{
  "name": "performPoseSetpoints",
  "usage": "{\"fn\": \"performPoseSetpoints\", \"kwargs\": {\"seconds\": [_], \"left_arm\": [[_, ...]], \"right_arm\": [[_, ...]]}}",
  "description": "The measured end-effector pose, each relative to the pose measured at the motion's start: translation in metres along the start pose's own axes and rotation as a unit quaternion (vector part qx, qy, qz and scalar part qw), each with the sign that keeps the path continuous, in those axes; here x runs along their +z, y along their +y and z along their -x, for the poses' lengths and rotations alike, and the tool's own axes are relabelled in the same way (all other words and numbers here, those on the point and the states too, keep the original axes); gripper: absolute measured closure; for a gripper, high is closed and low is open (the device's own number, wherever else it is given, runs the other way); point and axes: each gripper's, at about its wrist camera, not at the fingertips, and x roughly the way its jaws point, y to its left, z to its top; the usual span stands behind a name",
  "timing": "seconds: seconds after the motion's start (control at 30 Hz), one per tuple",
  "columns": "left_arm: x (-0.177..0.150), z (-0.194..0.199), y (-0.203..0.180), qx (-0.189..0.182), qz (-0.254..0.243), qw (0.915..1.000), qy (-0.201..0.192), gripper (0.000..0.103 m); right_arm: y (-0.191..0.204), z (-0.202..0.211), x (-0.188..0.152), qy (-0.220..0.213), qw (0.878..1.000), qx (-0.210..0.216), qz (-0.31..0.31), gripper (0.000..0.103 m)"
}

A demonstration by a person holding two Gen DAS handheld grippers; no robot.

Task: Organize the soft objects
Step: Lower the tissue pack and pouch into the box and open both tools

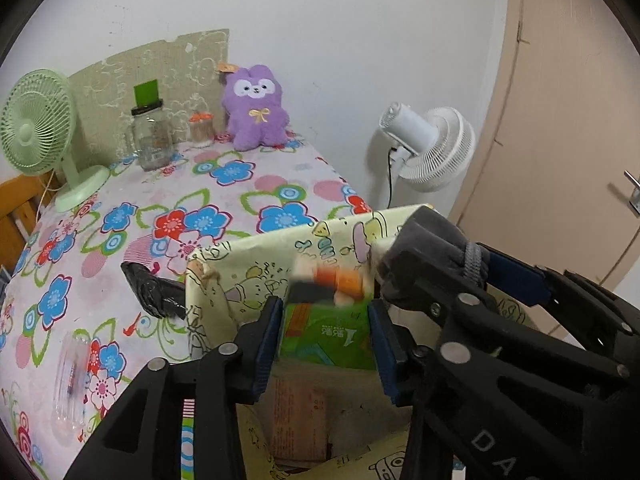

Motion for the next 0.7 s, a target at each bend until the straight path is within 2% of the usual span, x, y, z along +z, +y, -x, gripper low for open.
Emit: {"fn": "performPoseSetpoints", "kwargs": {"seconds": [0.07, 0.13, 0.23, 0.3, 0.7], "left_arm": [[0.000, 0.001, -0.001, 0.008, -0.006, 0.9999, -0.002, 0.046], [0.000, 0.004, -0.002, 0.014, -0.014, 0.9998, -0.005, 0.033], [0.002, 0.007, -0.001, 0.024, -0.023, 0.9994, -0.010, 0.022], [0.003, 0.008, 0.001, 0.031, -0.027, 0.9991, -0.011, 0.019], [0.005, 0.004, 0.016, 0.058, -0.030, 0.9978, -0.011, 0.015]], "right_arm": [[0.000, -0.002, 0.000, 0.001, 1.000, 0.000, 0.000, 0.051], [0.000, -0.003, 0.000, 0.002, 1.000, 0.003, -0.001, 0.051], [0.002, -0.008, 0.001, 0.006, 1.000, 0.015, -0.004, 0.051], [0.004, -0.010, 0.001, 0.006, 1.000, 0.019, -0.004, 0.051], [0.017, -0.029, 0.007, 0.017, 0.999, 0.044, -0.004, 0.050]]}}
